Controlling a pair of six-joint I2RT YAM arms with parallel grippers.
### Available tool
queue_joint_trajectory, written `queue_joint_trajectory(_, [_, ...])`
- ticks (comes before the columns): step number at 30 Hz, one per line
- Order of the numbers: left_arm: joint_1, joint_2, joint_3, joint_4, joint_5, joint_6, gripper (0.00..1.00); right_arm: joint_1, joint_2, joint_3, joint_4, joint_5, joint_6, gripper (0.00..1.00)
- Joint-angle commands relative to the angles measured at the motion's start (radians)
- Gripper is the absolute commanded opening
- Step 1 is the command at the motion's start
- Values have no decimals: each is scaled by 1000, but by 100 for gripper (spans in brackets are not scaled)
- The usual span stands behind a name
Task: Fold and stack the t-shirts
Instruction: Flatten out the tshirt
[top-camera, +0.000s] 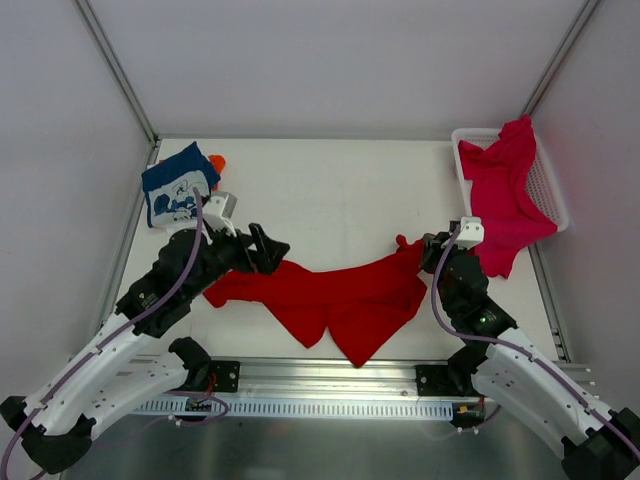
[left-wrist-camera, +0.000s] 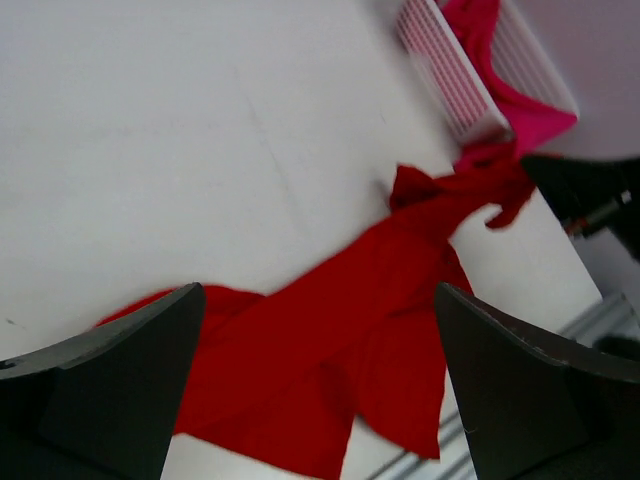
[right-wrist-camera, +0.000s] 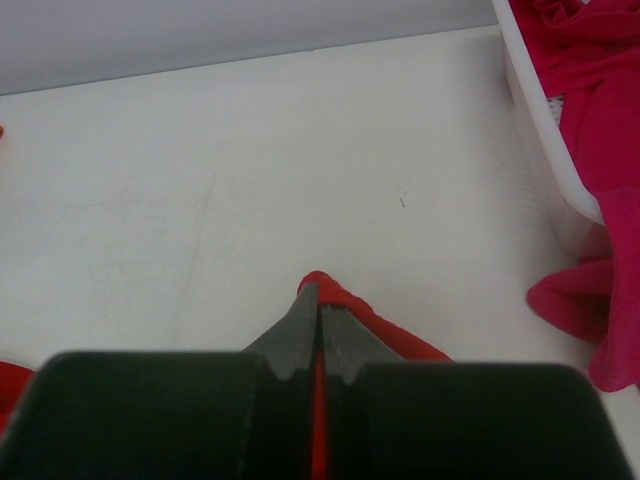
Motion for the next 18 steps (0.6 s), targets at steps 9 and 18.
queue_joint_trajectory(9, [-209,159,-330,-134,93,-158,99,-3,-3,35,2,6,25,0])
queue_joint_trajectory(18, [-527,402,-228,-62,-79,-228,99,-2,-28,38,-52,16,23,0])
